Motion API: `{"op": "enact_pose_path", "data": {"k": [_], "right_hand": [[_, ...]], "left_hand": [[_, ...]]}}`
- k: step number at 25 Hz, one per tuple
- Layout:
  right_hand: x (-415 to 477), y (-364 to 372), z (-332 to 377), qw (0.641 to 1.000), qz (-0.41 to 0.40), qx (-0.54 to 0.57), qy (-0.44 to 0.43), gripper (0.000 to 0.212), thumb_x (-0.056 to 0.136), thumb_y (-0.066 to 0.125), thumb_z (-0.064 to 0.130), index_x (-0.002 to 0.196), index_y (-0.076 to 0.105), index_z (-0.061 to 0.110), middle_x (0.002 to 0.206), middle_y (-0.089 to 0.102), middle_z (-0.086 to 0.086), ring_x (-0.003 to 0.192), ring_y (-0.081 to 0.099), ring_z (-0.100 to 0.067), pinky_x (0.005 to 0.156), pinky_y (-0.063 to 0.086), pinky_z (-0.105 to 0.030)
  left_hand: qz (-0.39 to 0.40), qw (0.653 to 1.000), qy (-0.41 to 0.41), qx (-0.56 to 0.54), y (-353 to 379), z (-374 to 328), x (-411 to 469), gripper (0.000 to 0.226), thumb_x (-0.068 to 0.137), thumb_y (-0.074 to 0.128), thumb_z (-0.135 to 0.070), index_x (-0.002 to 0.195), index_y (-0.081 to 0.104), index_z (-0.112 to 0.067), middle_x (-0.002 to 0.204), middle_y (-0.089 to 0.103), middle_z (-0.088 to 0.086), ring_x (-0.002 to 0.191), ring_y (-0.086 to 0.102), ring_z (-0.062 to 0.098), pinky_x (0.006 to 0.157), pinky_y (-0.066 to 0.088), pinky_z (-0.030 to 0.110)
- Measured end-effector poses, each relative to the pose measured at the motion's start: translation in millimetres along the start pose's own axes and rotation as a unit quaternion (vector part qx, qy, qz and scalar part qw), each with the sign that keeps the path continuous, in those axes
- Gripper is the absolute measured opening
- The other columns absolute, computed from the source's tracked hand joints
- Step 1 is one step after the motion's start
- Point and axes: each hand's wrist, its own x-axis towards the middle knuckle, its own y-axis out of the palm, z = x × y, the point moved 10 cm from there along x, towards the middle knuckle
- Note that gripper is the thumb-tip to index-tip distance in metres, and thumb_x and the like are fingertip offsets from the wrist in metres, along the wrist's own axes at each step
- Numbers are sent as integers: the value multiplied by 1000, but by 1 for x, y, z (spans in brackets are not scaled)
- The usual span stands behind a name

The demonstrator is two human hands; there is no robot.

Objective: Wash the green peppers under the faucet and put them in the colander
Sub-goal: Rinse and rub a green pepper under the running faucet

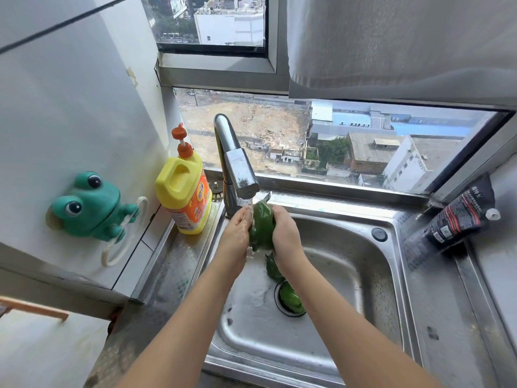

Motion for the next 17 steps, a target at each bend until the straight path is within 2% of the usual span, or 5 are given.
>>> {"op": "enact_pose_path", "data": {"k": [5,8,10,13,17], "right_hand": [[-21,17,39,934,86,-225,-264,20,96,43,32,105,58,21,95,59,8,88,56,-2,83,45,-16],[-27,21,46,849,132,-373,-350,29,89,51,41,101,59,15,93,59,10,85,52,-3,80,39,-9],[-30,19,49,867,124,-339,-344,28,91,51,38,101,62,14,95,62,9,86,55,-2,80,41,-9],[-12,5,34,959,33,-219,-176,27,94,48,34,106,62,15,101,66,0,95,61,-11,84,48,-24],[2,-2,-10,985,64,-49,155,32,85,63,43,98,68,16,98,69,-8,94,65,-26,88,52,-41]], "left_hand": [[21,960,-279,-26,-1,36,-19,55,91,40,-62,113,62,-16,102,68,17,93,66,35,68,57,50],[31,954,-285,-86,8,37,-25,49,86,49,-61,105,65,-18,105,66,16,92,64,34,70,57,49],[1,968,-229,-106,13,33,-22,36,88,49,-53,97,66,-22,100,66,11,90,64,28,66,56,42],[-68,988,-92,-105,14,22,-18,36,94,42,-44,110,60,-16,97,62,7,84,63,20,57,52,28],[-158,982,86,52,0,-9,-18,32,96,46,-34,123,49,-17,118,56,8,108,56,22,92,49,38]]}}
